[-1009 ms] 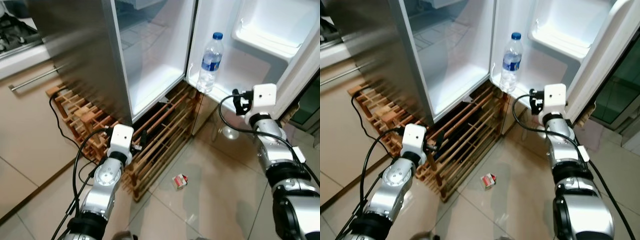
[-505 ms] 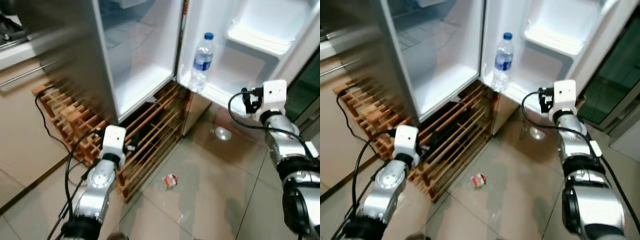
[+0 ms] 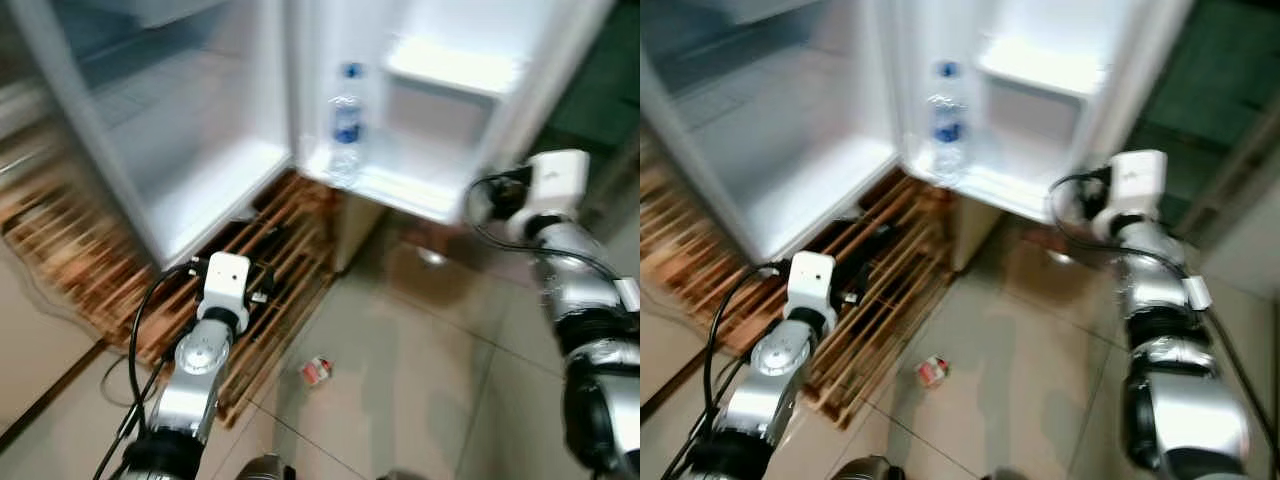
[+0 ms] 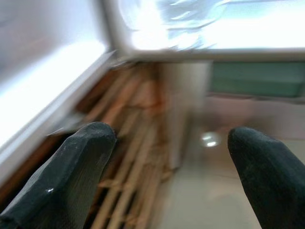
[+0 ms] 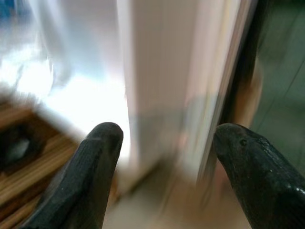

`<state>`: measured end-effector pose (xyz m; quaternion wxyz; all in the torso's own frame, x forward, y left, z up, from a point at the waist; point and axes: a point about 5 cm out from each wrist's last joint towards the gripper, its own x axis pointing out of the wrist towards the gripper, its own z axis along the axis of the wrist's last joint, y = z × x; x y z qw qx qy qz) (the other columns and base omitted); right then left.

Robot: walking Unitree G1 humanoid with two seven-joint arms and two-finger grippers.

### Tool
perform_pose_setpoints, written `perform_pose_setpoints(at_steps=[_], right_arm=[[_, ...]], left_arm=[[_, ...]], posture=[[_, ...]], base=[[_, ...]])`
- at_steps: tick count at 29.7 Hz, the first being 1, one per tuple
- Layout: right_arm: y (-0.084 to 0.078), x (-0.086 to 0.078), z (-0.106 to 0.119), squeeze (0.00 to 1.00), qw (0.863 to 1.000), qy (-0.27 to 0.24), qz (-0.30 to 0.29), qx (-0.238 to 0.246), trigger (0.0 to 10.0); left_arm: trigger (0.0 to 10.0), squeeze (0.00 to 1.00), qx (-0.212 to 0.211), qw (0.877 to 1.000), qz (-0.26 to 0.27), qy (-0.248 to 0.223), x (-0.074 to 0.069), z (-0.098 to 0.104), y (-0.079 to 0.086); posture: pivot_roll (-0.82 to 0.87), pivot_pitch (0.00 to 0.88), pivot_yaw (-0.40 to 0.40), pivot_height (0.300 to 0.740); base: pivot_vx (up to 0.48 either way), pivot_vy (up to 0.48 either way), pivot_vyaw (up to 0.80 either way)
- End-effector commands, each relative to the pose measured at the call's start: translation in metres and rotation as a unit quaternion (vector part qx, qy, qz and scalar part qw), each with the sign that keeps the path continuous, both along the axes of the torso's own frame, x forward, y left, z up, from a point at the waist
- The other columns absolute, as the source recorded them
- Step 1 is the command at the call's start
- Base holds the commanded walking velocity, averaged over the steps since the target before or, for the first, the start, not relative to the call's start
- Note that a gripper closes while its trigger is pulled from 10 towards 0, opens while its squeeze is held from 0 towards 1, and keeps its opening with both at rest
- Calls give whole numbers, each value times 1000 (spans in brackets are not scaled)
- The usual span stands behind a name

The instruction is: Restocking fridge

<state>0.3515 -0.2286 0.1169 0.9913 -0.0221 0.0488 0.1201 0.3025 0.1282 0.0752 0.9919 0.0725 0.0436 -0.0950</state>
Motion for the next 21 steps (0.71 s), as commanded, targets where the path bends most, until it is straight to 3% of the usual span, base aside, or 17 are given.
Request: perform_pose_setpoints(at_steps=[1,4,8,10,11,13,16,21], right_arm=[[16,5,17,0,999,-22,49,7,10000],[20,-1,9,0,998,-11,60,-9,10000],[9,-10,-13,0,998,29,35,-47,10000],[9,-10,-13,0,998,29,35,-47,10000],[15,-14,-17,0,996,40,64,-50,10000],[15,-14,-17,0,996,40,64,-50,10000],[38,-18,-12,0,988,41,142,-42,10000],[33,-1,10,0,992,7,120,-41,10000]], left_arm=[[10000,0,10,1000,19,18,-6,-10,14],[10000,0,10,1000,18,17,-5,-9,15],[10000,0,10,1000,17,17,-3,-8,16],[10000,0,10,1000,17,17,-3,-8,16],[10000,0,10,1000,17,17,-3,-8,16],[10000,0,10,1000,17,17,-3,-8,16],[10000,0,11,1000,16,19,-4,-10,15],[10000,0,15,1000,15,18,-6,-11,12]], posture=[[122,49,0,740],[120,43,-1,740],[124,35,-2,740],[124,35,-2,740],[123,33,1,740],[123,33,1,740],[120,26,5,740],[126,28,-5,740]], base=[[0,0,0],[0,0,0],[0,0,0],[0,0,0],[0,0,0],[0,0,0],[0,0,0],[0,-109,0]])
